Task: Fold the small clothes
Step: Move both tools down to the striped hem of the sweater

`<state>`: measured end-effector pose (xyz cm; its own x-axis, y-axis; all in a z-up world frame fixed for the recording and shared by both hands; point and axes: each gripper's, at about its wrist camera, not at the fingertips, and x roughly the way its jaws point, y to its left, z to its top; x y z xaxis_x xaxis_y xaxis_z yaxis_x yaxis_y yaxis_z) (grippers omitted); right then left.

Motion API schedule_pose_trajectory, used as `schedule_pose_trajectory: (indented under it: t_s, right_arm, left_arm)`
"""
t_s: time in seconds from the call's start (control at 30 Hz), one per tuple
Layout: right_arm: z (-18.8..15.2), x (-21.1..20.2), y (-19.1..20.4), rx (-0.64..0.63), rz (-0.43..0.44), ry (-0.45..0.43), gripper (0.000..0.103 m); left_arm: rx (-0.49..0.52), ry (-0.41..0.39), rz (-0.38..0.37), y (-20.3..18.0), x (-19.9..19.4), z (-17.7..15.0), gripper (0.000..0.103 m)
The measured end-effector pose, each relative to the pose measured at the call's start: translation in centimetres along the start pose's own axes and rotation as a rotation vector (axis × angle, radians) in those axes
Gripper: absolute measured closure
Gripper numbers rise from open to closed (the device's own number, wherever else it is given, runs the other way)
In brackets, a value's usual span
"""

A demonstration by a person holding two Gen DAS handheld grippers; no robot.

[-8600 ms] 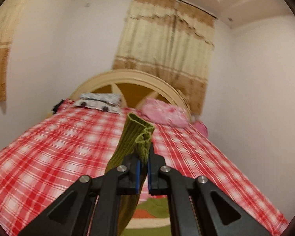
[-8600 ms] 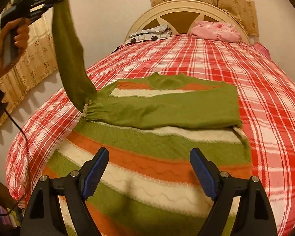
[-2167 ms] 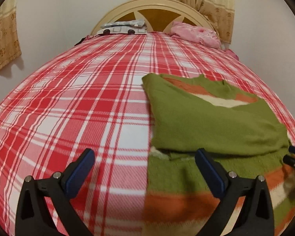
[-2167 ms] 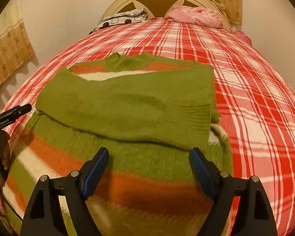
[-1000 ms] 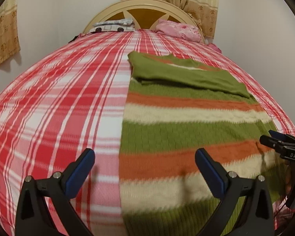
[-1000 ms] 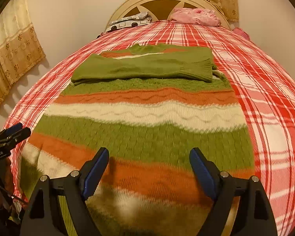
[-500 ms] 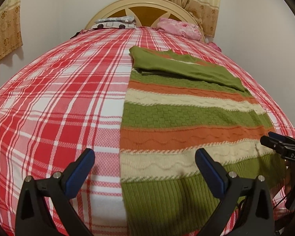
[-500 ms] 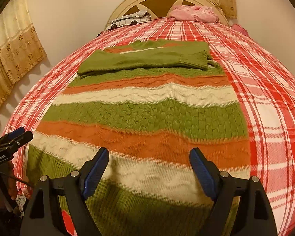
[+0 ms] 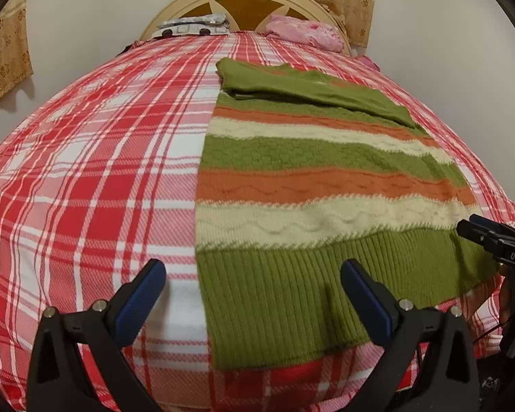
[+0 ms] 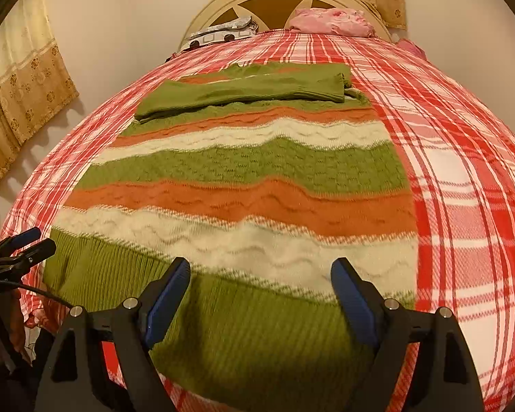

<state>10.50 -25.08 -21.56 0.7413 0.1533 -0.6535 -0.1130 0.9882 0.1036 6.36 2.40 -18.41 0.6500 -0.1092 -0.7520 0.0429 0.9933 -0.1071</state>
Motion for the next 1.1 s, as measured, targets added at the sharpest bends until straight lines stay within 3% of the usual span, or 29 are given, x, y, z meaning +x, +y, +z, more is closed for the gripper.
schedule_pose_trajectory:
  t_s: [0.37,0.7,0.8,0.97,1.1]
  right_arm:
    - [-1.9,-1.6,-0.4,-0.006,0.000,0.011,0.018]
    - [-3.2,-3.1,-1.5,-0.013,-0.051,-0.016,0.018]
    - [-3.4,-3.5,-1.7,-0.012,-0.057,-0.017,0.018]
    - [-3.5,-4.6,-2.7,0.018,-0.069,-0.045,0.018]
    - [-3.8,-4.8,-3.9,0.046,-0.080,-0.040,0.018]
  left_arm:
    - [0.020,0.030,-0.013,-0.8,0.2,-1.0,0.000]
    - [-0.033,0.069,-0.062,0.1,0.2,-2.7,0.001]
    - [-0.050,0.063,-0.099,0.2,-0.1,-2.7,0.014]
    - [-0.074,0.100,-0.135,0.3,0.4,-3.2,0.020]
    - [-0.098,0.091,-0.158,0.8,0.1,-3.2,0.037]
